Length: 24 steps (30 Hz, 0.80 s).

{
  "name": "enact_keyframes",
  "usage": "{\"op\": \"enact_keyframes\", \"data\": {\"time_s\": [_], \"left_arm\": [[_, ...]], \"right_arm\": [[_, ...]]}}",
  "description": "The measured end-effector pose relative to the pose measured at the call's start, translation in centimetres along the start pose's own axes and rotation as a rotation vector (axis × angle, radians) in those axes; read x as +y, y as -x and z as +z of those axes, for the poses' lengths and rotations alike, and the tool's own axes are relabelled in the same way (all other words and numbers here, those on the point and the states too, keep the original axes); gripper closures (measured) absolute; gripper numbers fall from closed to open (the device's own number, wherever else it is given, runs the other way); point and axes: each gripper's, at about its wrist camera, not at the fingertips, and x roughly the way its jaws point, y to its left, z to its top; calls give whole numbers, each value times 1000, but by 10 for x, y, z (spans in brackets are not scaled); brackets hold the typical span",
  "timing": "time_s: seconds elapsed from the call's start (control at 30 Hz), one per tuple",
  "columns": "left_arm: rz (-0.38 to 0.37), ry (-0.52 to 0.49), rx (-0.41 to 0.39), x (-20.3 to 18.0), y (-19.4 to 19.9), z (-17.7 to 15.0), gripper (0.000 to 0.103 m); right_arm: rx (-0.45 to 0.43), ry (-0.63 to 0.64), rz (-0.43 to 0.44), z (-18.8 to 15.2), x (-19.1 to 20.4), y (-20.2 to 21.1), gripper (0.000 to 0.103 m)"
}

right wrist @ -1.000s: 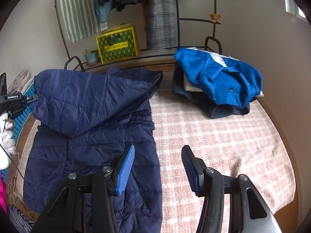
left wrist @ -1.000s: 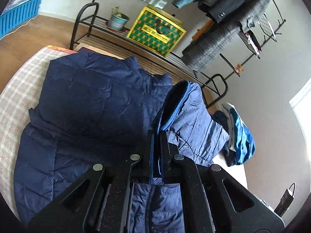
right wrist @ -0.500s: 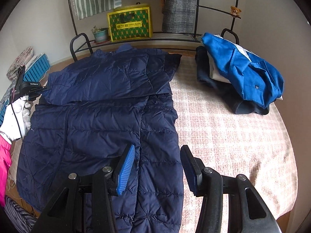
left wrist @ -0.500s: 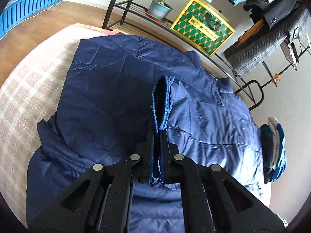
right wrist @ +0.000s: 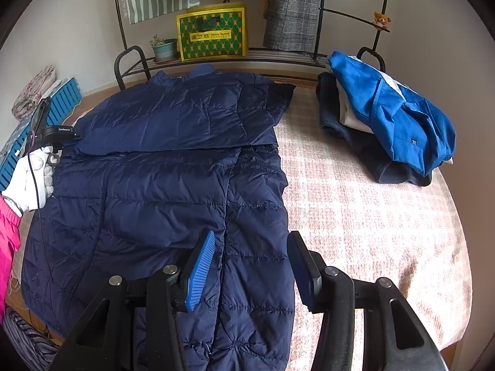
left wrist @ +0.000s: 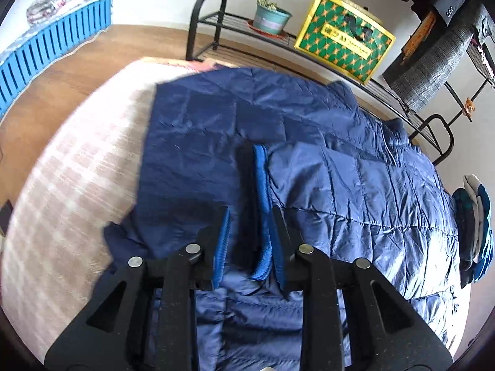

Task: Fold large clothes

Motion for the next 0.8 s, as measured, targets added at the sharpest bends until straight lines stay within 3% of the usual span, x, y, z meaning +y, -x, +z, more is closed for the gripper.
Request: {"op": "enact_keyframes", "data": {"time_s": [0.1, 0.2, 0.23, 0.37, 0.57, 0.8], "left_arm": [[-22, -16, -16, 12, 31, 1, 73], [-30, -57, -29, 26, 67, -8, 53], [-35, -64, -30, 31, 77, -12, 52], [-71, -65, 17, 63, 121, -45, 43], [-51, -73, 112, 114, 157, -116, 42], [-86, 89, 241, 170, 156, -178, 42]], "right_arm": [[-23, -2, 2, -3, -5, 6, 53], [-54, -19, 20, -8, -15, 14, 51], [-68, -25, 21, -11, -18, 17, 51], [-111, -13, 33, -25, -29, 27, 40], [-93, 20, 76, -60, -44, 35, 38], [16, -27, 174, -104, -54, 23, 38]]}}
